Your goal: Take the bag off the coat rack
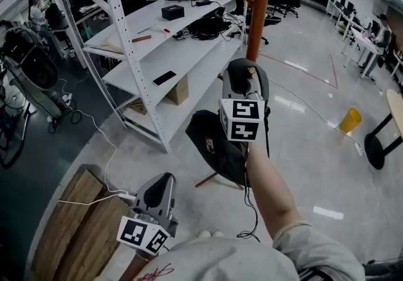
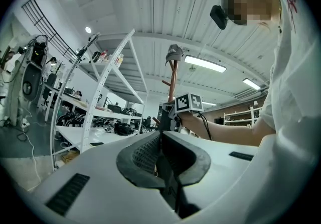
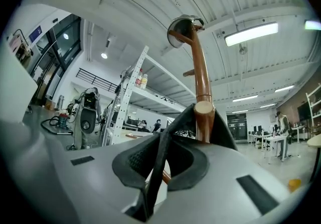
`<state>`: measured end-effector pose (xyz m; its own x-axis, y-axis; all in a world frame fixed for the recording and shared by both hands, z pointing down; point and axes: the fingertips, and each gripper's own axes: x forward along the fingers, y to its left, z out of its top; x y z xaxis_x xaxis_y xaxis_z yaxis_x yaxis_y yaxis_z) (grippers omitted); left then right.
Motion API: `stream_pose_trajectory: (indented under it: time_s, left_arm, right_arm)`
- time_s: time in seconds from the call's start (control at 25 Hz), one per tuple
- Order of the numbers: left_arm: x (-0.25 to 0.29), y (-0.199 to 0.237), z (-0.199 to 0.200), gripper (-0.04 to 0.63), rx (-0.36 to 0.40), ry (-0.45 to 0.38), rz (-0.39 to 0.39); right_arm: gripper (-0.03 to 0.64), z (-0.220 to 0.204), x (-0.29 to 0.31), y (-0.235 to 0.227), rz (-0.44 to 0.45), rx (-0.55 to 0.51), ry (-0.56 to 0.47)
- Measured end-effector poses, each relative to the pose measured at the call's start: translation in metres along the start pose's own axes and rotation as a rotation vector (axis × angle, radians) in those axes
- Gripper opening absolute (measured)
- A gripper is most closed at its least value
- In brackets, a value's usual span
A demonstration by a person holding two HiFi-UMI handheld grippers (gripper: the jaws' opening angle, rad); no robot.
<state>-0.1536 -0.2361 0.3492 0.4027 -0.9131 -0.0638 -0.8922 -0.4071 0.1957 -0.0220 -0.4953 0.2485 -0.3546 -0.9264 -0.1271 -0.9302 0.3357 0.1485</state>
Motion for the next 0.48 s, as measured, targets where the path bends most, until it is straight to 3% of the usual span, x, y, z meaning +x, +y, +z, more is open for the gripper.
stream_pose_trajectory:
  time_s: [0.48]
  left_arm:
    - [-0.002, 0.001, 0.002, 0.028, 0.005, 0.0, 0.003]
  right_arm:
    - [0.041, 0.017, -0.004, 0.005, 0.019, 0.071, -0.03]
